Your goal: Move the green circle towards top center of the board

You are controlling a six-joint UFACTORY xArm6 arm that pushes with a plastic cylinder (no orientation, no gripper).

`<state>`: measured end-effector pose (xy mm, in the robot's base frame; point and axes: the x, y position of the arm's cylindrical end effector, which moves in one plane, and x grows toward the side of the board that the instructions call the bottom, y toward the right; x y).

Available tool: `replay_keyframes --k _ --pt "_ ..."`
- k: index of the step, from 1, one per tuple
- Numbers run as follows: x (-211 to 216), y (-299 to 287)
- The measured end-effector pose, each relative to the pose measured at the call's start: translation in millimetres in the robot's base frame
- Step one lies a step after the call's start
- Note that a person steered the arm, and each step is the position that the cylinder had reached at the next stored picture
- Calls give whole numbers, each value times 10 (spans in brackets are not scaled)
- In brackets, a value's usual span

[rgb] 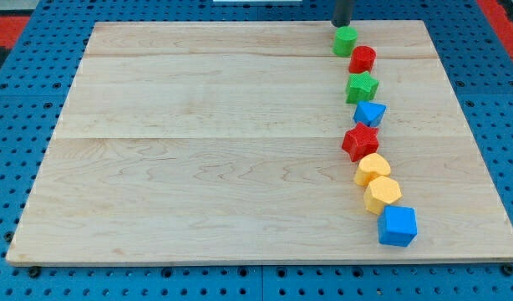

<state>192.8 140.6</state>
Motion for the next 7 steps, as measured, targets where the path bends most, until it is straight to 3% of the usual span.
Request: replay_keyframes --k 1,4,5,7 --pt "1 0" --pt "957 274" --pt "982 299" --pt "2076 299"
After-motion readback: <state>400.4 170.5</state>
